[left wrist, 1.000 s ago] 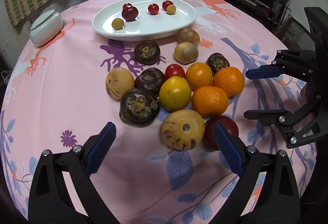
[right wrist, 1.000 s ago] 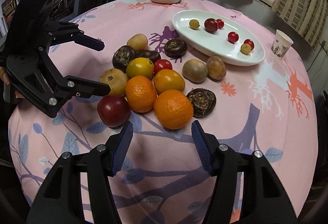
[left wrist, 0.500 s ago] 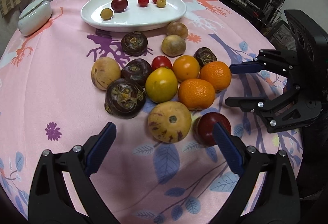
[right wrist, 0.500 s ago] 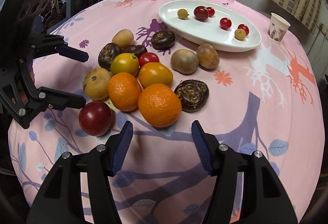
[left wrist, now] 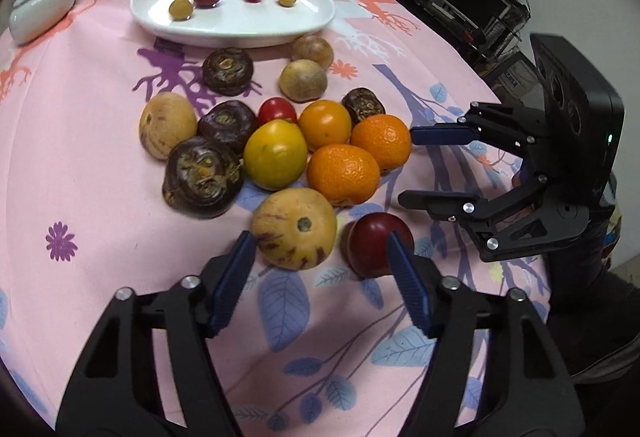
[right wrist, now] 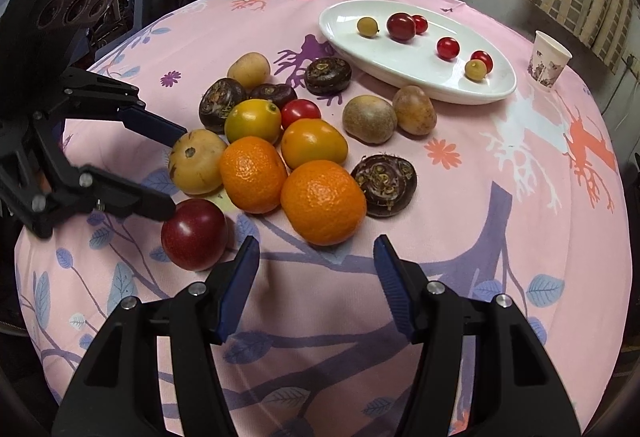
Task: Organize fruits
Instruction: 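Move both open tools back toward the fruit pile, then grasp a large yellow-brown striped fruit with the left tool while the right tool grasps a dark brown round fruit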
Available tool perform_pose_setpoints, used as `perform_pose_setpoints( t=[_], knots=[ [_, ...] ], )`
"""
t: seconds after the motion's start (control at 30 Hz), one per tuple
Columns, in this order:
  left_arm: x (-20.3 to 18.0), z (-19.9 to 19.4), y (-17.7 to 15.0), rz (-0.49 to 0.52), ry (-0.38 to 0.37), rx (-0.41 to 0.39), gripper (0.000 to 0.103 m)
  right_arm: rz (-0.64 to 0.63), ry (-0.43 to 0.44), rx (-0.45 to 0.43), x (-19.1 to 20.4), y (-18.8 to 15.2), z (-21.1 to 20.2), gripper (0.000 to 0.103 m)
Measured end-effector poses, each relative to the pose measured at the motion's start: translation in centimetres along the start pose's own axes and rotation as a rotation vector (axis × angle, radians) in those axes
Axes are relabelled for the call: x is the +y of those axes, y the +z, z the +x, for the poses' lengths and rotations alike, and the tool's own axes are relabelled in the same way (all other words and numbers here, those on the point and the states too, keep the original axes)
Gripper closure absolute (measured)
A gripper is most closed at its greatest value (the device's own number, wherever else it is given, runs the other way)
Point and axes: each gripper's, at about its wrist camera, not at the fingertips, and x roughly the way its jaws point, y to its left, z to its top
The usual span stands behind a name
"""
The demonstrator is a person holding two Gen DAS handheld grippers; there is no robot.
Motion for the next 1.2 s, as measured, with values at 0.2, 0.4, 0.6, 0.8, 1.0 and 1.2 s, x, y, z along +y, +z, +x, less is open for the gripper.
perform_pose_setpoints(
  t=[0.2,0.4,0.6,0.8,1.0,1.2],
  knots=[
    [2.0,0.7,0.1,-0.092,0.021,0.019,0.042,-0.014,-0.004,0.008,0.3,-0.1,0.2,0.042],
    [0.1,1.1,-0.1,0.004,0.107,-0.03,0.041,-0.021,-0.003,0.01,0.5,-0.1,0.2,0.042],
    [-1.2,2.5,-0.5,0.095,0.222,-0.052,0.042,-0.026,-0.004,0.015,0.6,-0.1,0.4,0.042],
    [-1.9,2.4,-0.5,0.152,0.265,-0.062,0.057,-0.018,-0.009,0.002,0.3,0.0,0.0,0.042],
    [-1.9,0.8,-0.2,0.13,0.263,-0.137,0.057,0.02,-0.023,-0.072,-0.7,0.4,-1.3,0.042],
    [-1.4,0.6,0.0,0.104,0.269,-0.143,0.057,0.231,-0.089,-0.193,-5.1,0.9,-2.8,0.042]
  ],
)
